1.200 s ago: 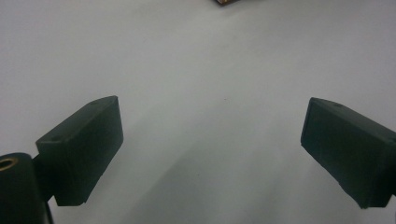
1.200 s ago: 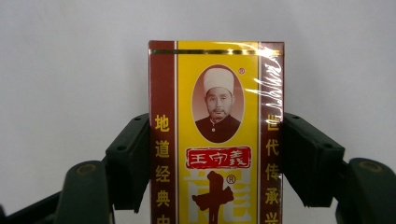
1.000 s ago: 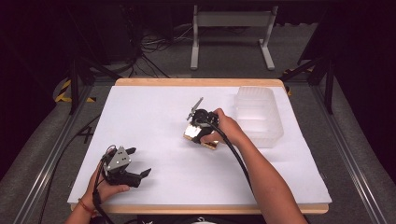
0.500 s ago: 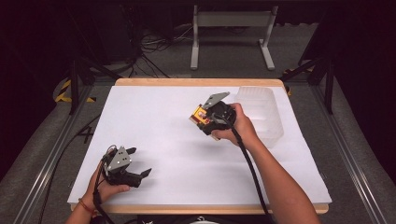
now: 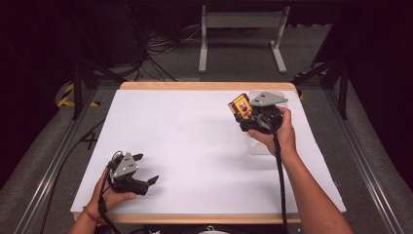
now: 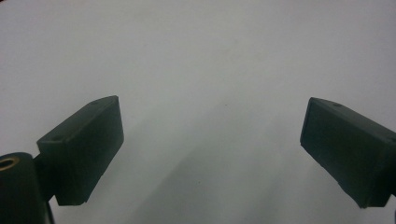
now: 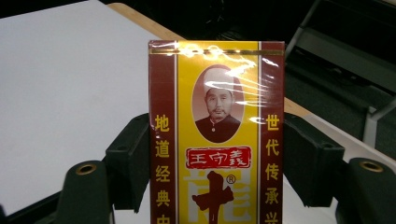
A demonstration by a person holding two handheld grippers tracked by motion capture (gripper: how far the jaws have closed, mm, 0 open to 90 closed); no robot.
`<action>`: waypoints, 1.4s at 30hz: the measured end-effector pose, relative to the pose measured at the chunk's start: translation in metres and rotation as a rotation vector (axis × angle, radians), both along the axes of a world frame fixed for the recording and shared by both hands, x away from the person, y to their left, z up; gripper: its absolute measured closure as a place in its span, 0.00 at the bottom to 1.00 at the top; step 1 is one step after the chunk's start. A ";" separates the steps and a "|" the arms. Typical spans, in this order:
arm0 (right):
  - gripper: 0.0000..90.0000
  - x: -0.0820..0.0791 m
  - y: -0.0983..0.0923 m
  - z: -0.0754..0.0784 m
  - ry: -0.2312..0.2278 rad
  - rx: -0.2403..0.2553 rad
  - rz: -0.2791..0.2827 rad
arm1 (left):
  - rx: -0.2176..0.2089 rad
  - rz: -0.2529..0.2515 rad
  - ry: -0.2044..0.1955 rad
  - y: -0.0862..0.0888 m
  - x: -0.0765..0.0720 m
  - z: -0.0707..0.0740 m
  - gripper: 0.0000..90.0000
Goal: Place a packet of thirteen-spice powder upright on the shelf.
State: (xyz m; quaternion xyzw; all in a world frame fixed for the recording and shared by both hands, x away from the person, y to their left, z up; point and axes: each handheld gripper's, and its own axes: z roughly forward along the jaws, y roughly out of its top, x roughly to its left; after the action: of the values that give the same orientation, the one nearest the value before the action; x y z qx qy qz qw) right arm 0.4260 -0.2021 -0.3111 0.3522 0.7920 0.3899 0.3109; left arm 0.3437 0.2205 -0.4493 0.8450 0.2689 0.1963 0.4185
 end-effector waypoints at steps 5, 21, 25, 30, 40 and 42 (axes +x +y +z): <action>0.36 0.000 -0.015 -0.006 0.000 0.021 -0.061 | -0.001 0.000 0.003 0.000 0.000 0.000 0.07; 0.37 0.051 -0.050 -0.028 0.003 0.115 -0.225 | 0.007 -0.012 0.013 -0.003 0.002 -0.002 0.07; 0.37 0.058 -0.053 -0.034 -0.006 0.123 -0.249 | 0.011 -0.015 0.013 -0.003 0.002 -0.003 0.07; 0.37 0.064 -0.054 -0.039 0.003 0.123 -0.286 | 0.009 -0.017 0.015 -0.004 0.002 -0.003 0.08; 0.37 0.069 -0.055 -0.041 0.016 0.119 -0.314 | 0.012 -0.019 0.019 -0.004 0.002 -0.004 0.08; 0.37 0.070 -0.056 -0.041 0.017 0.121 -0.320 | 0.012 -0.017 0.018 -0.004 0.002 -0.004 0.07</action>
State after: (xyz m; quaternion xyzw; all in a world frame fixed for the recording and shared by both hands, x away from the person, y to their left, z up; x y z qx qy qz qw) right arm 0.4956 -0.2578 -0.3521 0.4950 0.7035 0.3795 0.3406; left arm 0.3452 0.2170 -0.4529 0.8514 0.2644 0.1869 0.4125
